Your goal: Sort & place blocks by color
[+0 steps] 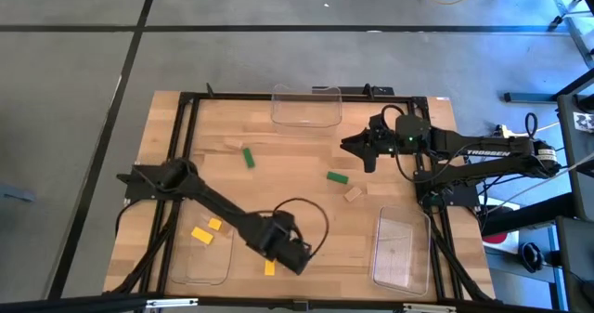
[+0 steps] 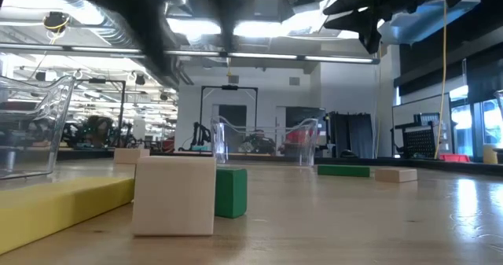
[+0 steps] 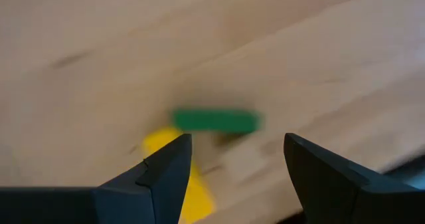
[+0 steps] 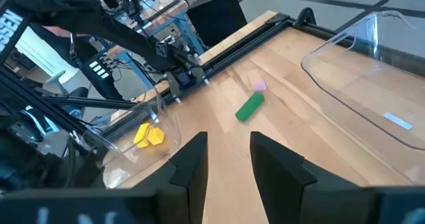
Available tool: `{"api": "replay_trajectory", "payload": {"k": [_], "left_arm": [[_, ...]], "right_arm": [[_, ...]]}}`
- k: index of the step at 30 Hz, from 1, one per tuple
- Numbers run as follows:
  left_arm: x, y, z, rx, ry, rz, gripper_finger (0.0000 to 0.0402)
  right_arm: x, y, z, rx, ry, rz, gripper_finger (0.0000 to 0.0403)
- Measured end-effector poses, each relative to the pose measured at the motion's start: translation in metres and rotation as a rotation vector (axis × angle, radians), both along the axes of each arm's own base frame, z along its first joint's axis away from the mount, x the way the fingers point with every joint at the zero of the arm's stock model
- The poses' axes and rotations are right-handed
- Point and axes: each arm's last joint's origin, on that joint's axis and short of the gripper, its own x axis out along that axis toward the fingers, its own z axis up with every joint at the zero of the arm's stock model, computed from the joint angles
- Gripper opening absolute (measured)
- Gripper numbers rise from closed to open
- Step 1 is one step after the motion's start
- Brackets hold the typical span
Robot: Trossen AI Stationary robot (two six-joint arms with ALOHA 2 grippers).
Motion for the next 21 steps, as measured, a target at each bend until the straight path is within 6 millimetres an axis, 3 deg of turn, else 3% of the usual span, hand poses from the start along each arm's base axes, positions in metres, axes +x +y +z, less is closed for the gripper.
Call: {"api": "replay_trajectory", "payload": {"k": [9, 21], "left_arm": [[-0.021, -0.036, -0.025, -0.019, 0.073, 0.227, 0.0231], [-0.008, -0.041, -0.067, -0.052, 0.171, 0.254, 0.0231]], "right_arm": [[0.0, 0.0, 0.0, -0.013, 0.003, -0.008, 0.0116], [0.0, -0.001, 0.0, -0.015, 0.006, -0.032, 0.0116]]}}
